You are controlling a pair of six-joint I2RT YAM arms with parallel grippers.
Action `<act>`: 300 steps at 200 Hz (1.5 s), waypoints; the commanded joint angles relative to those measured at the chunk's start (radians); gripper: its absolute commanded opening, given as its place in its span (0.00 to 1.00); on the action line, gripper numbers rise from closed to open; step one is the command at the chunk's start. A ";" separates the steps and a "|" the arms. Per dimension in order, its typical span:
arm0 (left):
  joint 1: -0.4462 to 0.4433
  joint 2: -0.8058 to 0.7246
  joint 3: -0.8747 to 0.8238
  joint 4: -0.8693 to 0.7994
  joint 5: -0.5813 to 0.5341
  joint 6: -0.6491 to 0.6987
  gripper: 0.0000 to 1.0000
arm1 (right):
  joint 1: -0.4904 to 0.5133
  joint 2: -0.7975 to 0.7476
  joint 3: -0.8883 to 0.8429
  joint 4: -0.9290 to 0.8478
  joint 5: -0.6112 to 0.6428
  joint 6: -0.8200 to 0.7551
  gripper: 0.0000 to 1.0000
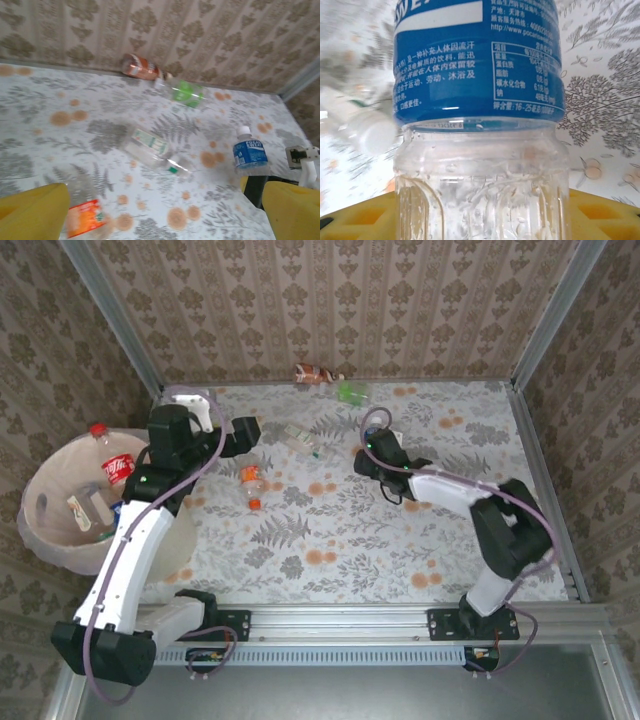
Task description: Put the plastic bottles in the bin
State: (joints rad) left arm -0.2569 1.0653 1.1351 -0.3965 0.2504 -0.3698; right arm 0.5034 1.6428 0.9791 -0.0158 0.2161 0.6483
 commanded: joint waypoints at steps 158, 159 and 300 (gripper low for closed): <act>-0.433 0.422 0.112 0.472 0.223 -0.228 1.00 | 0.034 -0.448 -0.329 0.488 -0.441 -0.255 0.40; -0.435 0.425 0.115 0.468 0.223 -0.227 1.00 | 0.035 -0.447 -0.328 0.490 -0.441 -0.255 0.40; -0.466 0.512 0.130 0.501 0.216 -0.262 0.56 | 0.069 -0.428 -0.303 0.526 -0.465 -0.244 0.59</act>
State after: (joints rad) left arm -0.7261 1.5906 1.2682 0.0471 0.4572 -0.6292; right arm 0.5659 1.2179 0.6426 0.4957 -0.2085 0.4171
